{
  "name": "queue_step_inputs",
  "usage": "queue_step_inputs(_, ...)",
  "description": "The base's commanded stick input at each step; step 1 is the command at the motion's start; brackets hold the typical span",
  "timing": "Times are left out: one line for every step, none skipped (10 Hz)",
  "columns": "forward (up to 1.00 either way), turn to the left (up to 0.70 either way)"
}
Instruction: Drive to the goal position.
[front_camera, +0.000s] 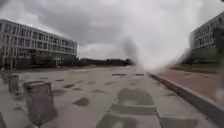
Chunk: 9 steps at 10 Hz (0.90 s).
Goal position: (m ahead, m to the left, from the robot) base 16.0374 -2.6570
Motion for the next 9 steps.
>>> queue_step_inputs(0.70,-0.01)
queue_step_inputs(0.70,-0.03)
queue_step_inputs(0.70,-0.34)
queue_step_inputs(0.70,-0.34)
queue_step_inputs(0.70,-0.34)
queue_step_inputs(0.70,-0.29)
queue_step_inputs(0.70,-0.13)
queue_step_inputs(0.70,0.00)
queue_step_inputs(0.70,0.00)
